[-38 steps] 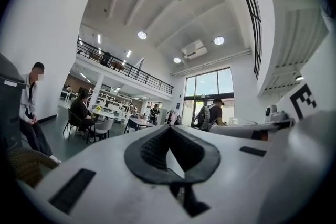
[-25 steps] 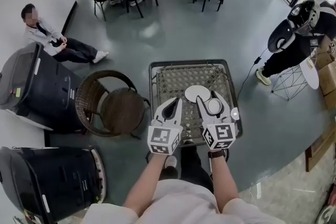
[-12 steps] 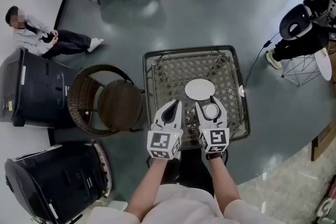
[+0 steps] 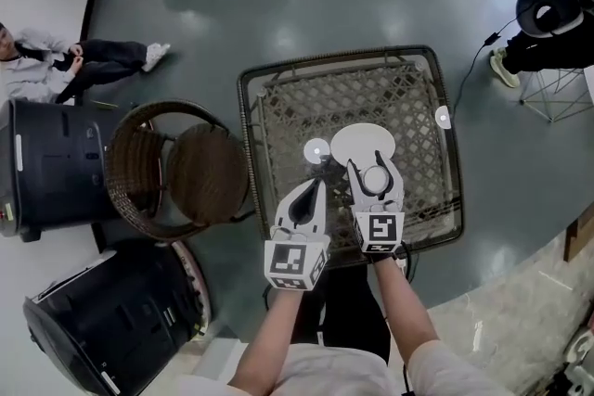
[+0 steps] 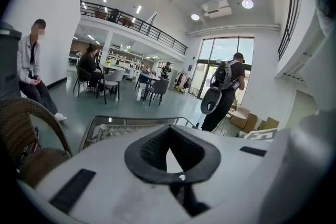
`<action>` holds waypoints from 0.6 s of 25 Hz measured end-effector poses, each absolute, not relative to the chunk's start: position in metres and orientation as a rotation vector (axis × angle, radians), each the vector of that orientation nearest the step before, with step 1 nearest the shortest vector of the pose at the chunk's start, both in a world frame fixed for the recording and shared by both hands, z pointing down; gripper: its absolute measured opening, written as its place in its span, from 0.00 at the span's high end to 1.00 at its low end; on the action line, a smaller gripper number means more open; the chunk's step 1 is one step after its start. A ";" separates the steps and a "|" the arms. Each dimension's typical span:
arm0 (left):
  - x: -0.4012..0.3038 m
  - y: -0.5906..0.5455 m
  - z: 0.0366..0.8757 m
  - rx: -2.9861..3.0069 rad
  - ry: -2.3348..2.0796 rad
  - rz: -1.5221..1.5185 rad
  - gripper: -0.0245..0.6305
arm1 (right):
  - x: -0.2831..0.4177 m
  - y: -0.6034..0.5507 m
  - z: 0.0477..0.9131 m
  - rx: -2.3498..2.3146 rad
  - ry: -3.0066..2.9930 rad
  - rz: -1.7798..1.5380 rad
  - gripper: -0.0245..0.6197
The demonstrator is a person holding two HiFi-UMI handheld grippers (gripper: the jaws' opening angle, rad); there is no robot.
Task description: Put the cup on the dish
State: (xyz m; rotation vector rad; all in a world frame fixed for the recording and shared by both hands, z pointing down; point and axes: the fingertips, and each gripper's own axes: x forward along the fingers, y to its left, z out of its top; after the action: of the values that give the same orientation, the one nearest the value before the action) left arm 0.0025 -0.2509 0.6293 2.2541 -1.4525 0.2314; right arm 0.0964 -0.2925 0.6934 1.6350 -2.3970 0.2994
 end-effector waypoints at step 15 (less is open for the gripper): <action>0.008 -0.269 0.695 2.173 -1.430 0.331 0.96 | 0.094 -0.348 0.790 1.546 -2.264 0.240 0.60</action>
State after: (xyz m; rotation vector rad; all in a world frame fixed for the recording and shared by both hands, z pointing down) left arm 0.0083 -0.2690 0.6954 2.1729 -1.4299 0.3313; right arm 0.0942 -0.3481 0.7903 1.5461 -2.2641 0.2400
